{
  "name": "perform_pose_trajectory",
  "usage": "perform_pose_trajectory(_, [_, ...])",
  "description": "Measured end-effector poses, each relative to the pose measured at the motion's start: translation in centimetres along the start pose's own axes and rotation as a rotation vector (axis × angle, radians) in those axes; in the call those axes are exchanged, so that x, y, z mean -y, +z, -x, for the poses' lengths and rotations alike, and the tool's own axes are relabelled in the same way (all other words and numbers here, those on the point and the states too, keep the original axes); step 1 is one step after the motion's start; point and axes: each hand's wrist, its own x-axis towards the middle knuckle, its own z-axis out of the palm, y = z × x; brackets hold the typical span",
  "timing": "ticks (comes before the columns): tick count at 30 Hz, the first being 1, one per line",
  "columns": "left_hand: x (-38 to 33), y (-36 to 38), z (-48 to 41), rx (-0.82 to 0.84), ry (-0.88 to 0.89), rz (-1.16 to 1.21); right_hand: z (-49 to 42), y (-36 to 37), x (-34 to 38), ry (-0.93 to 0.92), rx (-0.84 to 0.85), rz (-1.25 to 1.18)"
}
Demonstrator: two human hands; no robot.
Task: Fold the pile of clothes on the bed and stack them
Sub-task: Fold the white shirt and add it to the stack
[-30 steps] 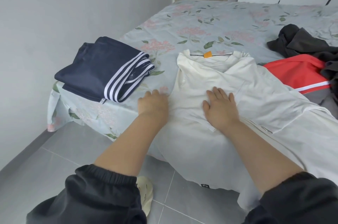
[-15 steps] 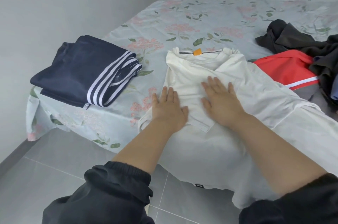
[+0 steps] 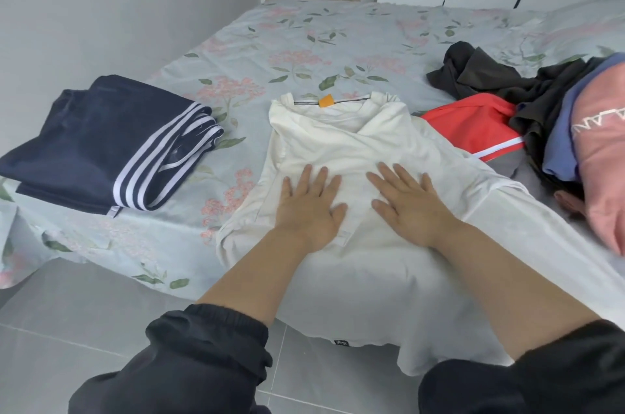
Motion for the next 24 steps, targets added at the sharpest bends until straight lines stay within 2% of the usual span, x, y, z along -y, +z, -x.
perform_pose_trajectory(3, [0.1, 0.1, -0.3, 0.021, -0.016, 0.041, 0.4, -0.6, -2.9, 0.229, 0.016, 0.059])
perform_pose_trajectory(5, [0.3, 0.0, -0.4, 0.031, -0.037, 0.043, 0.7, -0.9, -4.1, 0.285, 0.028, 0.124])
perform_pose_trajectory(13, [1.1, -0.2, -3.4, 0.044, -0.157, 0.001, -0.6, -0.8, -4.1, 0.207, -0.032, 0.208])
perform_pose_trajectory(19, [2.6, -1.6, -9.5, 0.068, -0.141, -0.057, -7.7, -2.7, -5.1, 0.116, -0.043, 0.12])
perform_pose_trajectory(24, [5.4, -2.0, -14.7, 0.077, -0.153, -0.165, -13.7, -2.7, -6.8, 0.096, 0.036, 0.206])
